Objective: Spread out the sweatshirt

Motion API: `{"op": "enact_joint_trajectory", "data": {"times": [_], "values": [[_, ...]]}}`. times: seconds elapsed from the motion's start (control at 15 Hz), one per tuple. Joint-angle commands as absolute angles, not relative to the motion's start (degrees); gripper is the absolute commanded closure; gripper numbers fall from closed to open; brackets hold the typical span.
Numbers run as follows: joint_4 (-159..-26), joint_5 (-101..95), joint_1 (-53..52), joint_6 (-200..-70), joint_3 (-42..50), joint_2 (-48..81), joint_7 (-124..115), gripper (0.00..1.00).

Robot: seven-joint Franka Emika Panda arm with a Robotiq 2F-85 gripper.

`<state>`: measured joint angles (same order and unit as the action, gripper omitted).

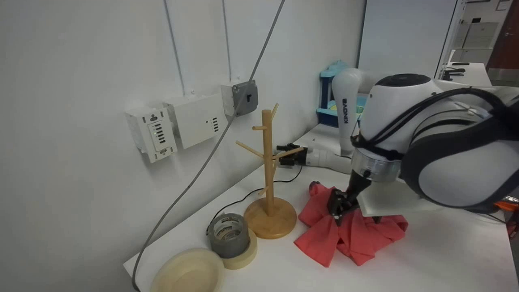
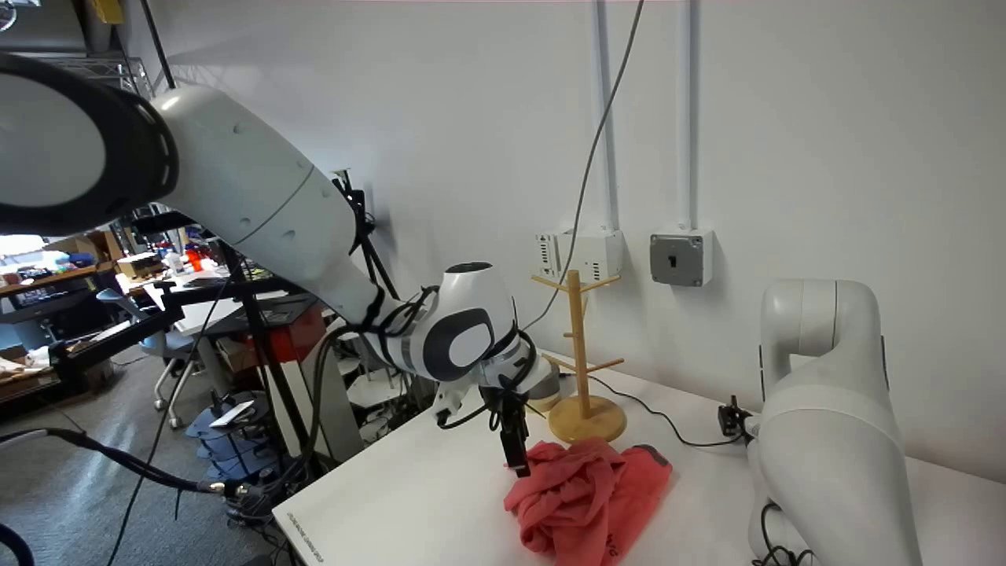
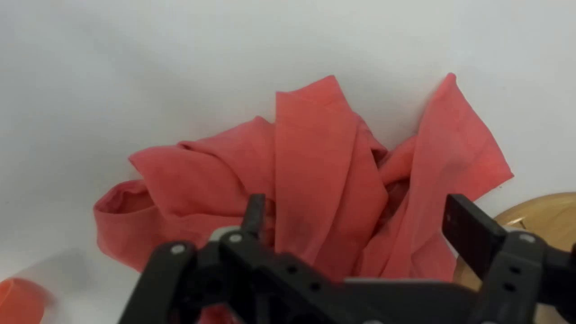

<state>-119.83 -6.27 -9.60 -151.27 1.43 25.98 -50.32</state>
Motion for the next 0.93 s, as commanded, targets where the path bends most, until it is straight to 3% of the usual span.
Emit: {"op": "enact_joint_trajectory", "data": {"times": [0.0,0.2,0.33,0.4,0.87], "values": [[-114.4,-5.5,-11.4,-151.9,3.6,31.1,-50.7,0.0],[-112.4,-5.1,-11.8,-151.4,4.2,33.8,-50.4,0.0],[-111.4,-4.6,-11.7,-151.1,4.4,35.2,-50.0,0.07],[-111.1,-4.5,-11.7,-151.1,4.5,35.8,-50.0,0.26],[-111.4,-4.4,-11.9,-151.3,5.4,36.3,-49.7,0.79]]}}
